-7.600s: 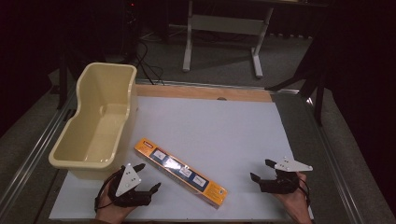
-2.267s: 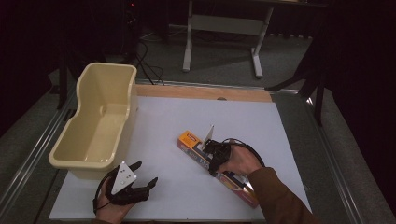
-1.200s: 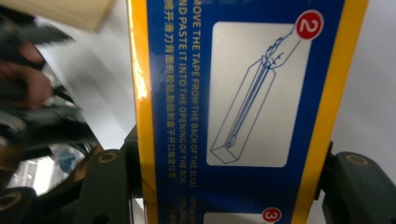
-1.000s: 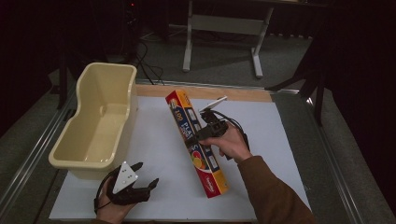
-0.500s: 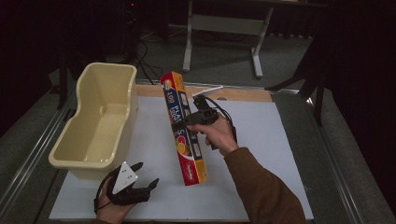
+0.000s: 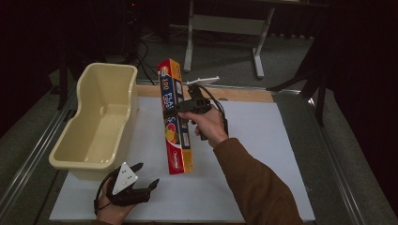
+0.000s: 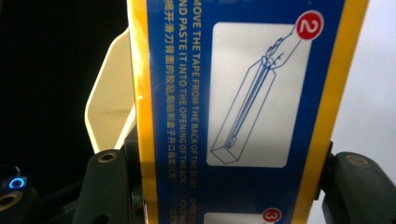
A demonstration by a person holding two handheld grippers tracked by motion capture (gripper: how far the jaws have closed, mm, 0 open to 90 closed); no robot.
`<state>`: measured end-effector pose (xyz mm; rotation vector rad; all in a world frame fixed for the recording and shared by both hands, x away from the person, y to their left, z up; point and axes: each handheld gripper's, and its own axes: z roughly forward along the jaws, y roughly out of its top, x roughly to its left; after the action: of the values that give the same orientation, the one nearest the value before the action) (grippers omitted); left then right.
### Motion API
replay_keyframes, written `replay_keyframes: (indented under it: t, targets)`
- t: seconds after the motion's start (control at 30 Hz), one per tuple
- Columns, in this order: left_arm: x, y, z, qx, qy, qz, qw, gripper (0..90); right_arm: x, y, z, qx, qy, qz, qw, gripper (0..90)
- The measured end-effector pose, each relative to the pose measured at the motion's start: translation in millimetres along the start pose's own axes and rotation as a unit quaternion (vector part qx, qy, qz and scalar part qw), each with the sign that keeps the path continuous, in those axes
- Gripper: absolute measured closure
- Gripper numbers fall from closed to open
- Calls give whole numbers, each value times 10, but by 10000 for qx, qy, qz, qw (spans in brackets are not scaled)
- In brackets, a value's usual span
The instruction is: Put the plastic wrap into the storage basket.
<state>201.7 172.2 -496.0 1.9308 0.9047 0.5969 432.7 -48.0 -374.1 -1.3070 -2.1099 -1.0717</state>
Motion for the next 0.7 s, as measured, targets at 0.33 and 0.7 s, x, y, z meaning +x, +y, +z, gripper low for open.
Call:
replay_keyframes:
  t: [0.33,0.7]
  targets:
    - [9,-7,1,-5,-34,-13,10000,238,36,263,163,-97,99,275,9995,397]
    - [5,-9,-3,-22,1,9,10000,238,176,405,314,-334,666,851,9936,397]
